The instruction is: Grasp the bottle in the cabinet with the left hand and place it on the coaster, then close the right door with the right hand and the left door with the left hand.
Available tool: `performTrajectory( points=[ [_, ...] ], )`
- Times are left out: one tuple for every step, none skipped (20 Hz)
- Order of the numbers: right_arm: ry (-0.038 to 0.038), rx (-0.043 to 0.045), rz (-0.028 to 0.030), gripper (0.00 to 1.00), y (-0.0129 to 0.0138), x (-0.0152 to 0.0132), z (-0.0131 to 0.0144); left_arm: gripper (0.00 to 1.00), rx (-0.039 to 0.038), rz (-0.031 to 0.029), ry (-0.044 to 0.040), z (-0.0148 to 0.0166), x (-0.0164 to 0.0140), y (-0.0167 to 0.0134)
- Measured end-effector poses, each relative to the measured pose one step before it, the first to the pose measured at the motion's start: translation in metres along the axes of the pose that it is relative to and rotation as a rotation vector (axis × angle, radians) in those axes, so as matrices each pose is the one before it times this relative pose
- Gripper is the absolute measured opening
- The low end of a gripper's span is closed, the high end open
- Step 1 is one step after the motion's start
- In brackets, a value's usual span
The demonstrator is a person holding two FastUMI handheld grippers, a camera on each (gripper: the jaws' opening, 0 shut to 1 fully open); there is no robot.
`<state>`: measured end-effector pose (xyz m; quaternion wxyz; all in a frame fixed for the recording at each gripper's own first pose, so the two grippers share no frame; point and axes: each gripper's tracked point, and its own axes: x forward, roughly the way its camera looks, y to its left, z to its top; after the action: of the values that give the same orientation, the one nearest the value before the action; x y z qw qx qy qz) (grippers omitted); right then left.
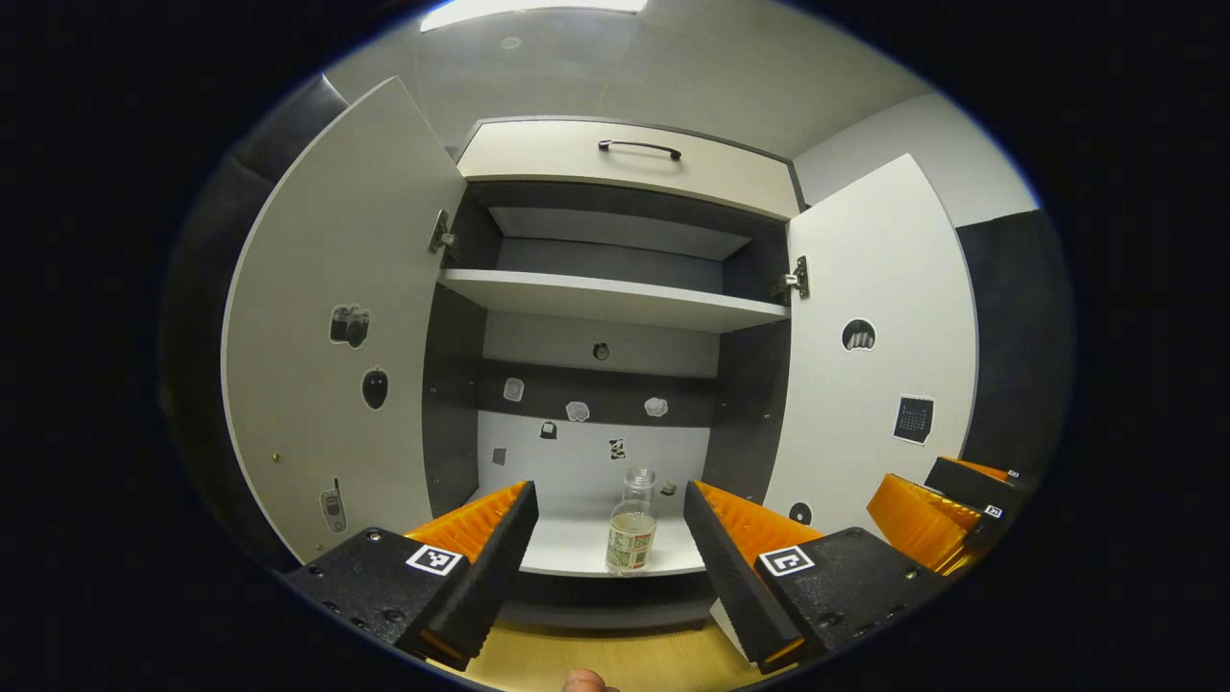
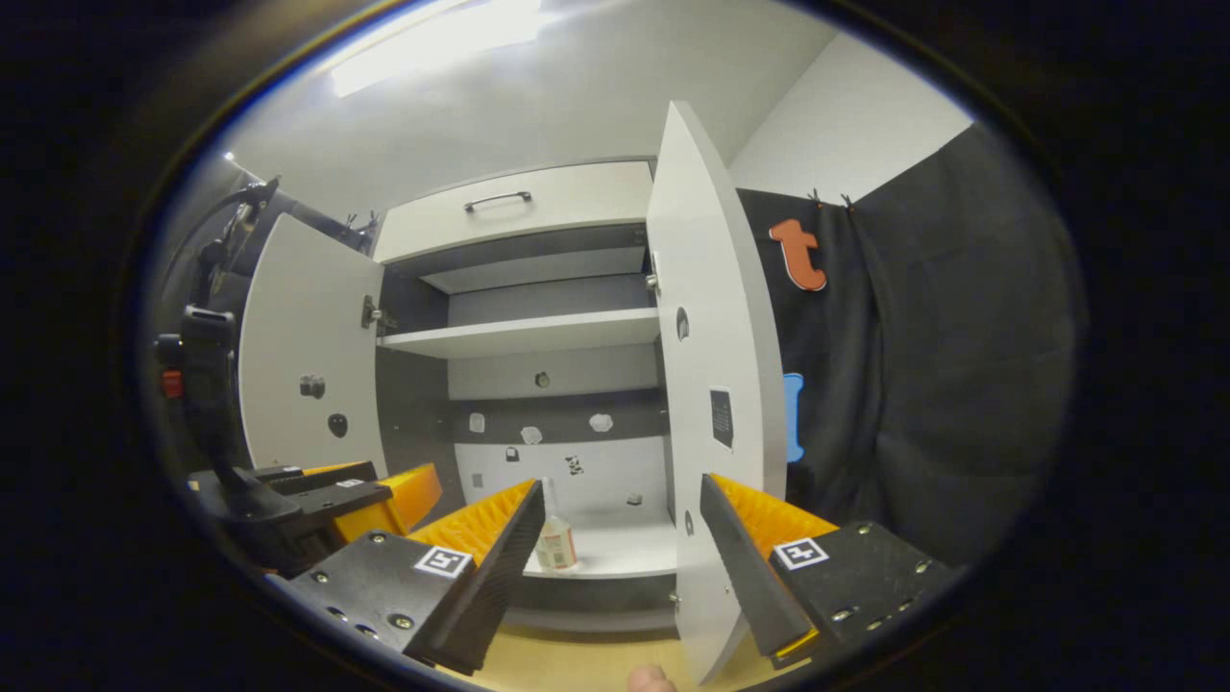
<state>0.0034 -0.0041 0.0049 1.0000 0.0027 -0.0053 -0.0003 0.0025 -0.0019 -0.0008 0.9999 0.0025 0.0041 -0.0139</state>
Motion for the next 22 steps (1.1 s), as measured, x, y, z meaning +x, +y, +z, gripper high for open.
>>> performTrajectory(
  points=[
    [0.00011, -0.00117, -0.0015, 0.98, -0.00032, -0.00008, 0.00011, 0.96, -0.00015, -0.0003, -0.00036, 0.00019, -0.0008, -0.00004],
    [0.00061, -0.00204, -0.00017, 0.98, -0.00057, -0.00005, -0.00076, 0.96, -0.00008, -0.00067, -0.00122, 0.00018, 0.0001, 0.00002],
    [-0.00082, -0.00168, -0.00113, 0.98, -0.00048, -0.0001, 0.00011, 0.96, 0.00046, -0.00008, 0.00017, -0.00037, 0.00037, -0.00009],
    [-0.0019, -0.00094, 0.0001, 0.98, -0.00039, 0.00054, 0.00011, 0.96, 0.00182, 0.00107, 0.00306, -0.00038, 0.00006, 0.0001],
    [-0.00265, -0.00073, -0.00022, 0.94, -0.00028, -0.00089, 0.00107, 0.96, 0.00298, 0.00008, 0.00536, -0.00112, 0.00039, 0.00004],
    [-0.00179, -0.00073, -0.00025, 0.98, -0.00029, -0.00027, 0.00037, 0.96, 0.00037, -0.00135, 0.0042, -0.00105, 0.00063, -0.00007],
    [-0.00365, -0.00066, 0.00027, 0.98, -0.00024, -0.00025, 0.00098, 0.96, -0.00094, -0.00384, 0.00598, -0.00128, 0.00087, 0.00026],
    [-0.0027, -0.00071, 0.00049, 0.98, -0.00015, -0.00021, 0.00088, 0.96, -0.00049, -0.00292, 0.00923, -0.00201, 0.00151, 0.00054],
    [-0.00249, 0.00033, 0.00116, 0.98, -0.00013, 0.00048, 0.00128, 0.96, 0.00242, -0.00215, 0.00895, -0.00149, 0.00076, 0.00005],
    [-0.00204, -0.00027, 0.0006, 0.98, 0.00004, 0.00015, 0.0005, 0.96, 0.00429, -0.00373, 0.00673, -0.001, 0.00226, -0.00043],
    [-0.00024, -0.00122, -0.00166, 0.93, -0.00042, 0.00046, -0.00021, 0.96, 0.00466, -0.00442, 0.00946, -0.00201, 0.00054, -0.00025],
    [0.0017, -0.00273, -0.00359, 0.98, -0.00176, 0.00006, -0.00046, 0.96, 0.00323, -0.00418, 0.01325, -0.0038, 0.00385, -0.00023],
    [0.00102, -0.00344, -0.00568, 0.98, -0.00165, 0.00037, -0.00009, 0.96, -0.00109, -0.00744, 0.01489, -0.0077, 0.01278, 0.00109],
    [0.00021, -0.00353, -0.00652, 0.98, -0.00224, 0.00196, -0.00043, 0.96, -0.00479, -0.01402, 0.00521, -0.00375, 0.01201, -0.00164],
    [-0.0026, -0.00307, -0.00808, 0.98, -0.00271, 0.00101, 0.00027, 0.96, -0.00533, -0.01292, 0.00771, -0.00446, 0.01158, -0.00176],
    [-0.00364, -0.00213, -0.00926, 0.98, -0.00248, 0.00044, 0.00105, 0.96, -0.00453, -0.00935, 0.00163, -0.00325, 0.01083, -0.00127],
    [-0.00151, -0.00051, -0.00866, 0.98, -0.00277, 0.00198, 0.00128, 0.96, -0.0031, -0.00738, 0.01316, -0.00654, 0.01139, -0.00099],
    [-0.00148, 0.00475, 0.00047, 0.98, -0.0003, 0.00056, -0.00021, 0.95, -0.00174, -0.00741, 0.0099, -0.00478, 0.01048, -0.00039],
    [-0.00069, 0.00653, -0.0001, 0.98, 0.00075, -0.00168, 0.00122, 0.95, -0.00194, -0.00614, 0.00863, -0.00565, 0.01035, -0.00067],
    [-0.00064, 0.00443, -0.00158, 0.98, 0.00067, 0.00095, 0.00073, 0.95, 0.00151, -0.00611, 0.00695, -0.00458, 0.01155, 0.00007],
    [-0.00447, -0.00084, -0.00233, 0.98, -0.00004, 0.00046, 0.00142, 0.96, 0.0025, -0.00332, 0.00874, -0.00497, 0.01151, 0.00057],
    [-0.00324, -0.00303, -0.00371, 0.98, -0.0005, 0.00028, -0.00001, 0.95, -0.00009, -0.00345, 0.00728, -0.00425, 0.01114, 0.00057]
  ],
)
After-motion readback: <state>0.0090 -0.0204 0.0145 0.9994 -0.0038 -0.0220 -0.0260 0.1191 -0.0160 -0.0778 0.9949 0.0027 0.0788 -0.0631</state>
